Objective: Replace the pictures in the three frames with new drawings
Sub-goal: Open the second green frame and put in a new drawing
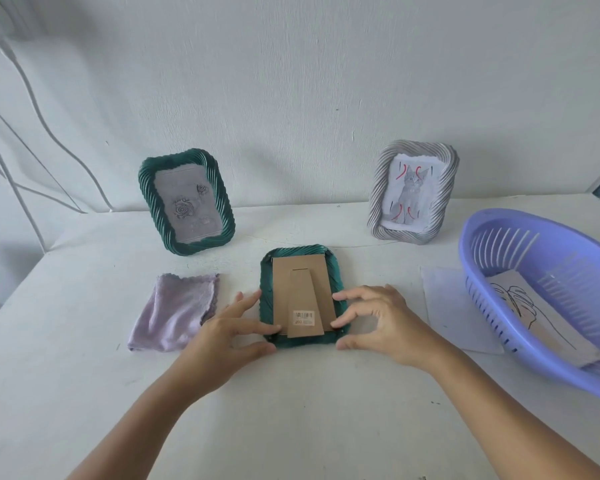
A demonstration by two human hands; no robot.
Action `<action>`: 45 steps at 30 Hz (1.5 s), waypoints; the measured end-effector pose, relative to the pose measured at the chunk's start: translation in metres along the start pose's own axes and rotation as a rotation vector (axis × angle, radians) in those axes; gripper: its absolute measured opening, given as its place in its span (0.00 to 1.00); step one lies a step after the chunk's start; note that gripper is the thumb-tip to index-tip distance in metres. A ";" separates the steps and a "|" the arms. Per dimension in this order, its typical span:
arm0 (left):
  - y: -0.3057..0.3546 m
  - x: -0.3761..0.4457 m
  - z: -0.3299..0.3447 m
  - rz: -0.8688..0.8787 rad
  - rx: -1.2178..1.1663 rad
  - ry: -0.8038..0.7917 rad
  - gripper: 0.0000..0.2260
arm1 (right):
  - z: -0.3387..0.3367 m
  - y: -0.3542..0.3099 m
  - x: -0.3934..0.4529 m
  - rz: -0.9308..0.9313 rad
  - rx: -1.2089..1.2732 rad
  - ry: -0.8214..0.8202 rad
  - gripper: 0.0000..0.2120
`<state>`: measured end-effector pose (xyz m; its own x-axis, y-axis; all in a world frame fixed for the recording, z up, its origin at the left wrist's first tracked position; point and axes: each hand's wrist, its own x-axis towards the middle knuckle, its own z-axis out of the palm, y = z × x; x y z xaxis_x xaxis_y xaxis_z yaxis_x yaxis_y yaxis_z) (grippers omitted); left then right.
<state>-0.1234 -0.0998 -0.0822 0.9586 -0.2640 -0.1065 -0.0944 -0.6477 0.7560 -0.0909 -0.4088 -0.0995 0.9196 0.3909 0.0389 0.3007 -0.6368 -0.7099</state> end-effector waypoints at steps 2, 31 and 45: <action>0.002 0.000 0.001 -0.002 -0.024 0.004 0.13 | 0.001 -0.001 -0.001 0.012 0.006 0.000 0.13; 0.005 0.006 -0.004 -0.013 0.085 -0.103 0.08 | -0.002 -0.004 -0.001 0.019 0.001 -0.033 0.13; 0.008 0.006 -0.005 -0.009 0.115 -0.101 0.07 | -0.005 -0.005 0.001 -0.007 -0.071 -0.147 0.06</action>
<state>-0.1168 -0.1033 -0.0734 0.9282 -0.3247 -0.1816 -0.1216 -0.7261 0.6768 -0.0903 -0.4085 -0.0928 0.8721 0.4852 -0.0640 0.3286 -0.6775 -0.6581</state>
